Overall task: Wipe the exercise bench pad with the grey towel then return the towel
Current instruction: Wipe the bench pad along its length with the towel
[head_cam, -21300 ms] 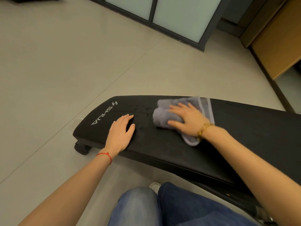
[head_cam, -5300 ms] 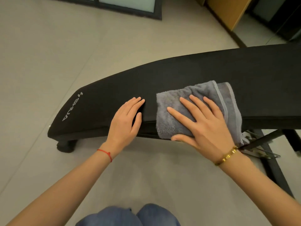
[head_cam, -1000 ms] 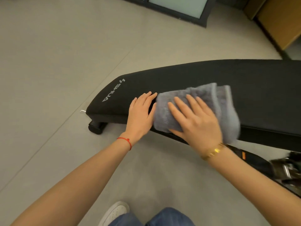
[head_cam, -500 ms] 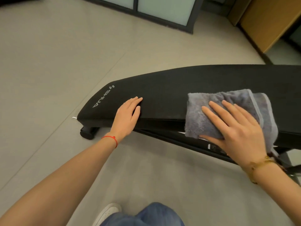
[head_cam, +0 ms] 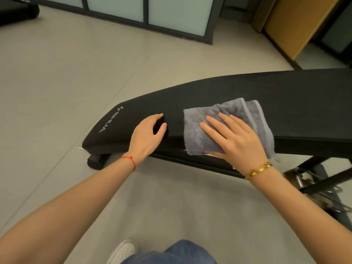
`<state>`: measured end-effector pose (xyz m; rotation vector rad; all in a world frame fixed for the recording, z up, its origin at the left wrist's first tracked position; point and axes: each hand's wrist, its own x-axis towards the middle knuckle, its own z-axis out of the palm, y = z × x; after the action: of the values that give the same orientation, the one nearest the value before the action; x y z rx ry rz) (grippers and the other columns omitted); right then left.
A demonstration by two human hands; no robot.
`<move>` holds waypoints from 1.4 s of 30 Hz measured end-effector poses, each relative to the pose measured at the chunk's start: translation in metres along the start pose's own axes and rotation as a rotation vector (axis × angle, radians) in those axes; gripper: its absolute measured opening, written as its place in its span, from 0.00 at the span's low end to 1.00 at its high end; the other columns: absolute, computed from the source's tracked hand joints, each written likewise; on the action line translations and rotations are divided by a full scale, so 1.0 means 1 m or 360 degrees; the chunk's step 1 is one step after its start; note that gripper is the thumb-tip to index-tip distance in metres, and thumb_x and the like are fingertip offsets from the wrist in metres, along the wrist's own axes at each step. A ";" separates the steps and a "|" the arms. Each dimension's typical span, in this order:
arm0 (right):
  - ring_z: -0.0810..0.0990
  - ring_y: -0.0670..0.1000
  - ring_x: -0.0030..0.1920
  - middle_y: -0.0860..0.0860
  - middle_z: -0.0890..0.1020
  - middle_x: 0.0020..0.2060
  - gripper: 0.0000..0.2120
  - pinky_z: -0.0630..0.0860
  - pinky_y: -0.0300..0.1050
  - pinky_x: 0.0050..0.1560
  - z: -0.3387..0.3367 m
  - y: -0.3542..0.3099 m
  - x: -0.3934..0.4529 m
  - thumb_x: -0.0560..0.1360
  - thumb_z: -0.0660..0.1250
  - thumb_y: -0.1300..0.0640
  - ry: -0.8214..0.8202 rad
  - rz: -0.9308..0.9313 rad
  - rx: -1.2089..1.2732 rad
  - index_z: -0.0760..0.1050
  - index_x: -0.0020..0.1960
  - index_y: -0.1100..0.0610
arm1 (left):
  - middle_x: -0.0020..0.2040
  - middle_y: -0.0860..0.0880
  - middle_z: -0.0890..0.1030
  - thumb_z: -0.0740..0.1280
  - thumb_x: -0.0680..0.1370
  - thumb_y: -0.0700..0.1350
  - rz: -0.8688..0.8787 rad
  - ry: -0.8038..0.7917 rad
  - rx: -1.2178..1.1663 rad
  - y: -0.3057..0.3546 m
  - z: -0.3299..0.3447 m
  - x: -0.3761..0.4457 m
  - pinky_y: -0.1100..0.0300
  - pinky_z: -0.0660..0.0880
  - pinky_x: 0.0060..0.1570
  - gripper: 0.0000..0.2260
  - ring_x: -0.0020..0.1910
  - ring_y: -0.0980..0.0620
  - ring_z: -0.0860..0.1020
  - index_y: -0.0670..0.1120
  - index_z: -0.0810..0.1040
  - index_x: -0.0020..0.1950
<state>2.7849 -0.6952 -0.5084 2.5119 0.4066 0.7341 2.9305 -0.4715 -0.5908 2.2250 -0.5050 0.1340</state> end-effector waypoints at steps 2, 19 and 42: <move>0.72 0.58 0.68 0.55 0.74 0.68 0.27 0.67 0.55 0.70 -0.016 0.031 -0.028 0.79 0.59 0.41 -0.0006 0.0062 -0.0026 0.68 0.72 0.54 | 0.71 0.55 0.72 0.59 0.81 0.55 0.0088 -0.0004 -0.0043 0.032 0.010 0.000 0.62 0.60 0.69 0.21 0.72 0.56 0.68 0.52 0.70 0.73; 0.72 0.56 0.69 0.53 0.74 0.68 0.27 0.67 0.55 0.69 -0.029 0.073 -0.065 0.77 0.61 0.40 -0.0045 0.0125 0.0030 0.68 0.72 0.52 | 0.70 0.56 0.74 0.58 0.81 0.53 0.0231 0.0082 -0.0037 0.107 0.048 0.010 0.59 0.61 0.70 0.18 0.70 0.57 0.69 0.56 0.72 0.71; 0.68 0.54 0.72 0.51 0.70 0.71 0.31 0.62 0.54 0.73 -0.080 0.162 -0.146 0.75 0.63 0.37 -0.0141 0.0394 0.0044 0.66 0.73 0.50 | 0.73 0.52 0.71 0.59 0.81 0.53 0.0200 -0.0113 0.0053 0.118 0.037 0.007 0.50 0.66 0.72 0.20 0.73 0.53 0.67 0.53 0.69 0.74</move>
<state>2.6443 -0.8605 -0.4253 2.6388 0.0750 0.7085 2.8866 -0.5697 -0.5286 2.2366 -0.6863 0.1303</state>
